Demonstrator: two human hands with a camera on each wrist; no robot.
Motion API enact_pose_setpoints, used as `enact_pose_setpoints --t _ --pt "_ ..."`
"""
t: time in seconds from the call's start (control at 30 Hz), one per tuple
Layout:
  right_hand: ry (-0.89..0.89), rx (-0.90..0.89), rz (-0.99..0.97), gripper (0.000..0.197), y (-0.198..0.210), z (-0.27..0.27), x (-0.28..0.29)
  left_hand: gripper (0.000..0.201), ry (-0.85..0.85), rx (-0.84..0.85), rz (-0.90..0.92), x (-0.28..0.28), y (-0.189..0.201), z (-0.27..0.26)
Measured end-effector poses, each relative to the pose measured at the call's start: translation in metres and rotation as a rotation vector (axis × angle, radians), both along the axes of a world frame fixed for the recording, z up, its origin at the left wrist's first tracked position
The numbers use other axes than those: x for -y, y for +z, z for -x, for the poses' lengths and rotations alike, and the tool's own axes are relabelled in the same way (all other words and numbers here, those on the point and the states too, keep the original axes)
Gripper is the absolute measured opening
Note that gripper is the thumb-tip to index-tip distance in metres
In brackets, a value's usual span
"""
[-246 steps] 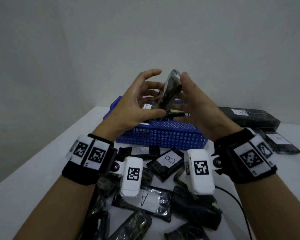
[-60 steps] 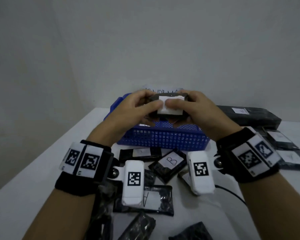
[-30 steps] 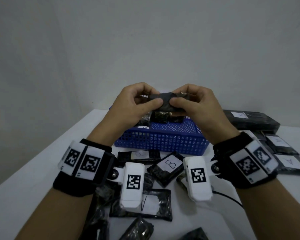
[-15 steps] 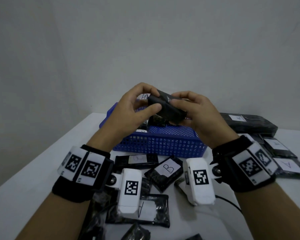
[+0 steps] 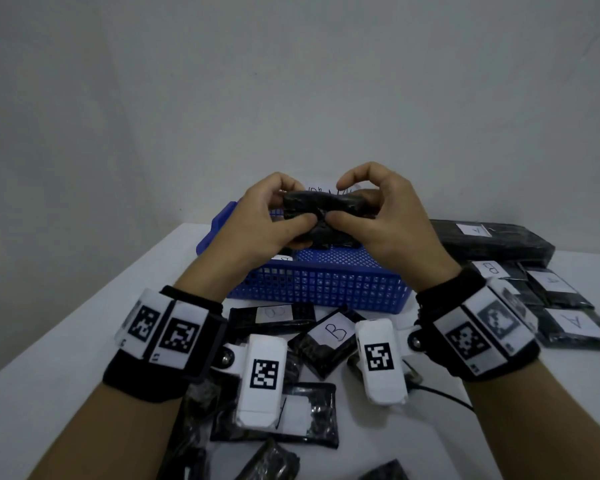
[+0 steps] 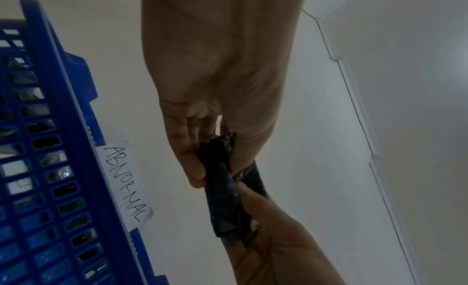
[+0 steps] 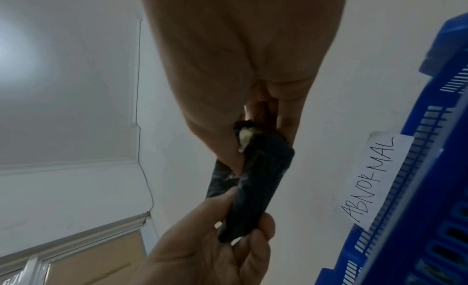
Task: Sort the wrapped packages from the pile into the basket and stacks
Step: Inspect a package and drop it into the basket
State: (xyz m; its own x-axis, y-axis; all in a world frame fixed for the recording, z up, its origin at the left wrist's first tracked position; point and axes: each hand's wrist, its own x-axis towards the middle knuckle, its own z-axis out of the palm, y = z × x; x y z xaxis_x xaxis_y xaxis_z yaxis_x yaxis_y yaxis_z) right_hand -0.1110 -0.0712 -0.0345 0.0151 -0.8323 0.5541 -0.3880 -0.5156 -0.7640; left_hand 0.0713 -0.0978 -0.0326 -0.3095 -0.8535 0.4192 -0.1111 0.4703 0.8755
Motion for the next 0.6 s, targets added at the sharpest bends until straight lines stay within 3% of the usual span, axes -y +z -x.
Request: enact_pose_setpoints --t 0.13,0.33,0.6 --pt "0.035 0.031 -0.021 0.034 -0.0002 0.0007 -0.0012 0.009 -0.043 -0.065 -0.03 0.0003 0.0012 -0.0024" --pt "0.245 0.264 -0.271 0.029 0.007 -0.0006 -0.0074 0.009 -0.12 -0.153 -0.007 0.0008 0.0021 -0.0059" --pt "0.296 0.341 -0.177 0.017 0.0055 -0.0009 -0.0021 0.029 -0.161 -0.164 0.05 -0.0017 0.0054 -0.0096"
